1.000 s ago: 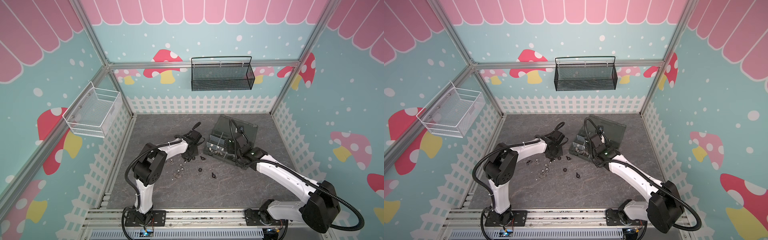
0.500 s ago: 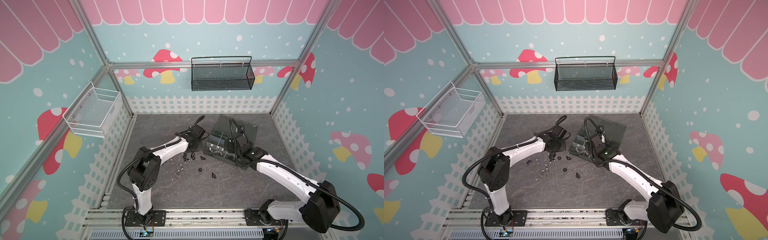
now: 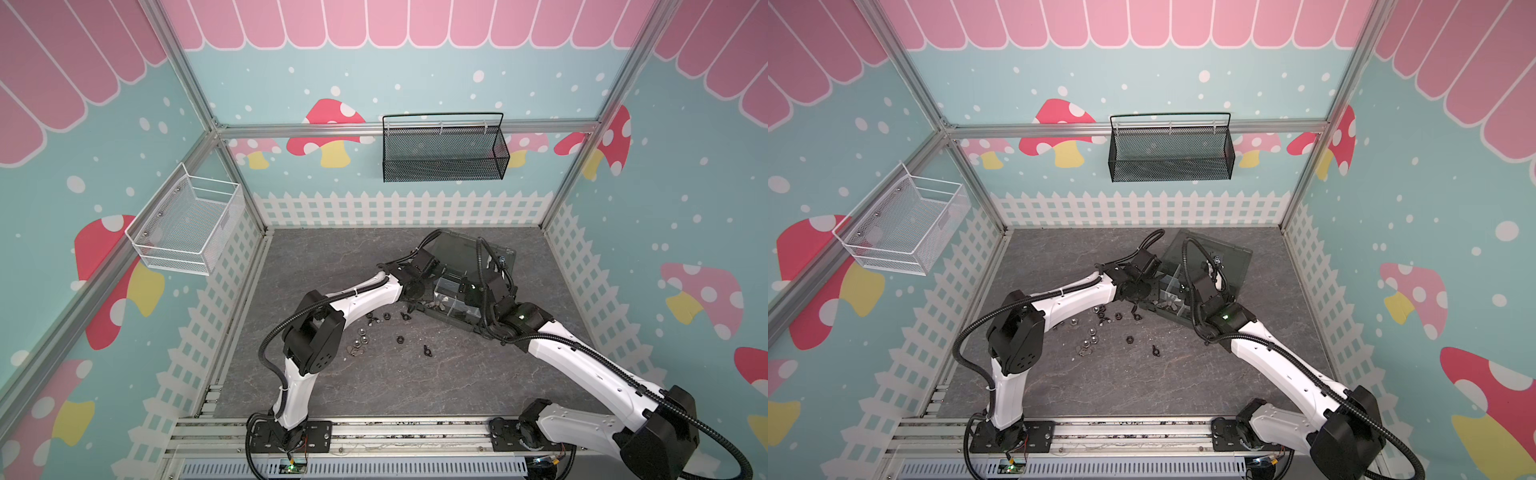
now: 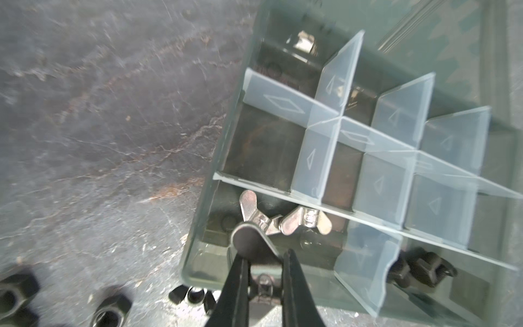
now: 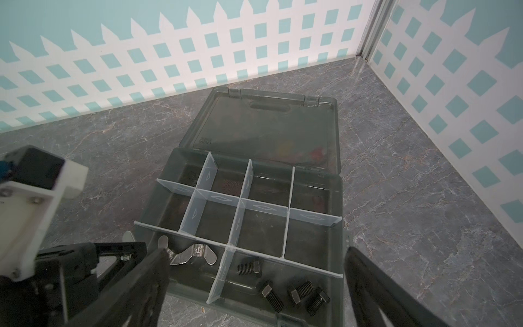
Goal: Sort the screws and nuts into containers
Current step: Place the nut into the container.
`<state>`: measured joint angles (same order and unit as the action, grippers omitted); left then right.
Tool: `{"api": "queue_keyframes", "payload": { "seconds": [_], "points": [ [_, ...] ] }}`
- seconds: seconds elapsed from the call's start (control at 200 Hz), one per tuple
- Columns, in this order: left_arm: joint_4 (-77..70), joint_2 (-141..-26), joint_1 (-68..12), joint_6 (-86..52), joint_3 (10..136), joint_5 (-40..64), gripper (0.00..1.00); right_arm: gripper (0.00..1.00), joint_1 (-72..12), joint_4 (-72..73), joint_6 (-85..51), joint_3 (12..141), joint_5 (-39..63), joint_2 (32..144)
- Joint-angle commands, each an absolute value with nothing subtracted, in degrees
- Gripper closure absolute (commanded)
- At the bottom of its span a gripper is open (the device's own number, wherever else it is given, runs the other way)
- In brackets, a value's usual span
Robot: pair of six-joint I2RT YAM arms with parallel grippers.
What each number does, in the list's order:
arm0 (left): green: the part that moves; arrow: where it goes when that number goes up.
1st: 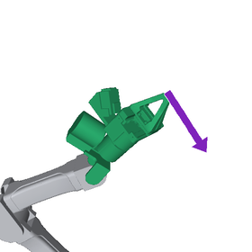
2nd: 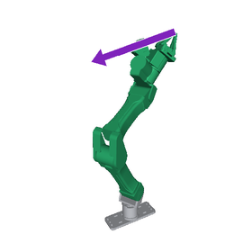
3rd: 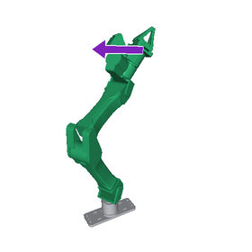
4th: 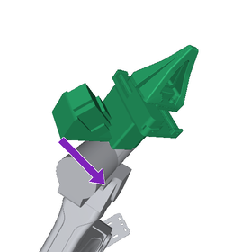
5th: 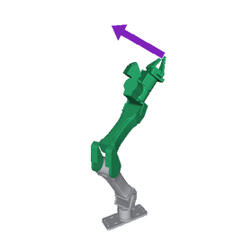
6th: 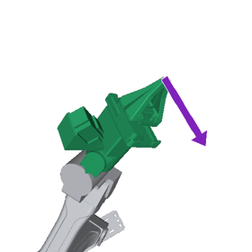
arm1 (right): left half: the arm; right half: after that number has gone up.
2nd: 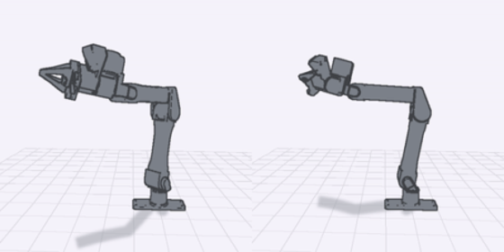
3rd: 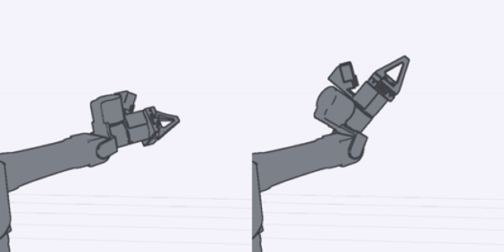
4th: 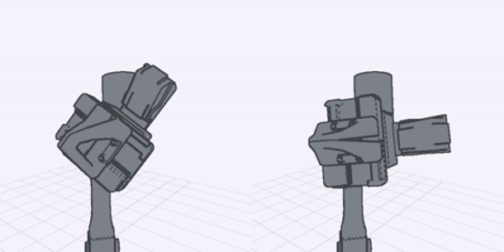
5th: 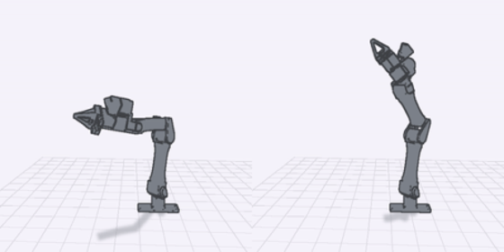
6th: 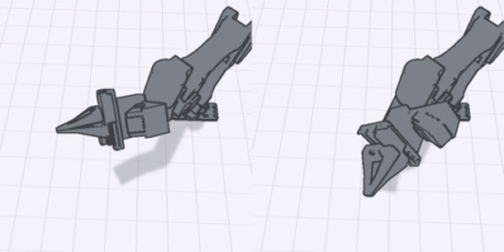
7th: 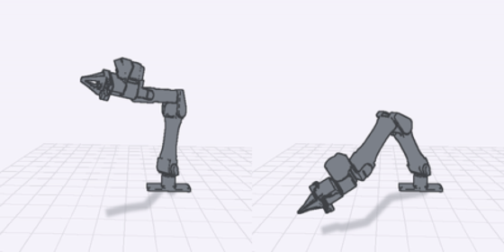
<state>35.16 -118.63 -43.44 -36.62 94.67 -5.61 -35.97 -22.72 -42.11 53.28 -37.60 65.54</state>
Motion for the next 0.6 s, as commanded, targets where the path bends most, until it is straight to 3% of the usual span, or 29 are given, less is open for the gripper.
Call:
{"api": "queue_keyframes", "payload": {
  "seconds": [0.0, 0.12, 0.395, 0.595],
  "points": [
    [35.51, -119.90, -43.61, -36.32, 97.02, -5.10, 0.88, 0.03, -35.82, -23.15, -43.90, 51.87, -39.52, 64.21],
    [35.53, -121.14, -43.60, -37.15, 97.59, -4.94, 0.85, 0.03, -35.83, -23.12, -43.94, 51.51, -39.55, 63.62],
    [35.51, -121.70, -43.59, -38.19, 97.92, -3.95, 0.61, 0.03, -35.82, -23.15, -43.85, 51.20, -38.94, 63.39],
    [35.23, -118.70, -43.59, -38.37, 95.92, -4.74, 0.62, 0.03, -35.77, -22.91, -43.78, 51.19, -38.66, 63.38]
  ]
}}
